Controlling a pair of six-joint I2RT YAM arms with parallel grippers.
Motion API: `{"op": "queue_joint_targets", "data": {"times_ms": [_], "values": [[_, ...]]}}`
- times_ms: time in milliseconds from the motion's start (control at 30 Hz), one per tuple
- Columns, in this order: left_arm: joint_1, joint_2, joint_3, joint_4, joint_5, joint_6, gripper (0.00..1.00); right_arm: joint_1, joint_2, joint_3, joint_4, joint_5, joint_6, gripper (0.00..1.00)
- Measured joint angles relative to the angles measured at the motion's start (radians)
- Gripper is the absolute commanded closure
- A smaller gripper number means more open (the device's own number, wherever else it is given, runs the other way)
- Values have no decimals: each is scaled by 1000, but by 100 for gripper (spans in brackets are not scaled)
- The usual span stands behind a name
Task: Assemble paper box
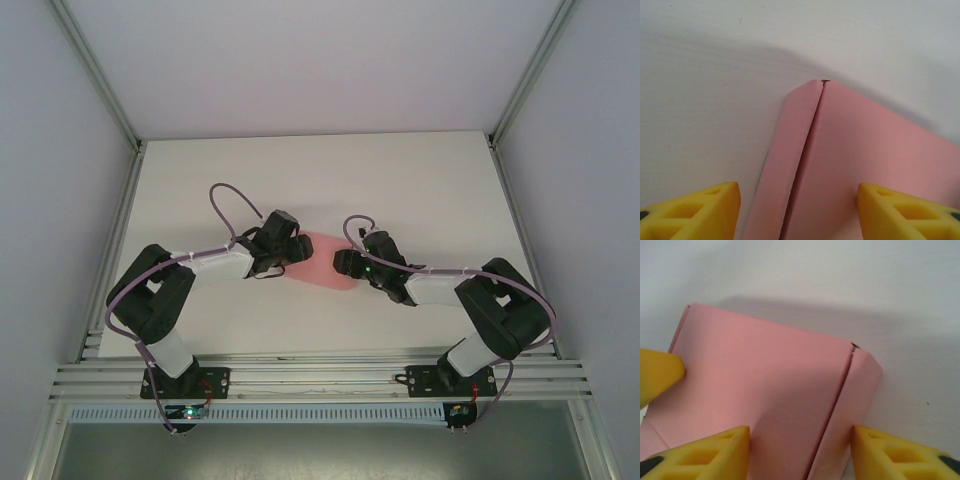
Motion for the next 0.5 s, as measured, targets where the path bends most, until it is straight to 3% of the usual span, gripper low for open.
{"op": "queue_joint_targets", "data": {"times_ms": [100, 233, 500], "values": [[0, -8, -1, -17, -2, 10, 33, -23, 15, -11, 50, -29, 2, 62], [0, -36, -1, -77, -24, 39, 21, -47, 32, -12, 81, -63, -7, 62], [17, -78, -1, -105, 8, 89, 17, -71, 71, 25, 83, -146, -102, 66]]}}
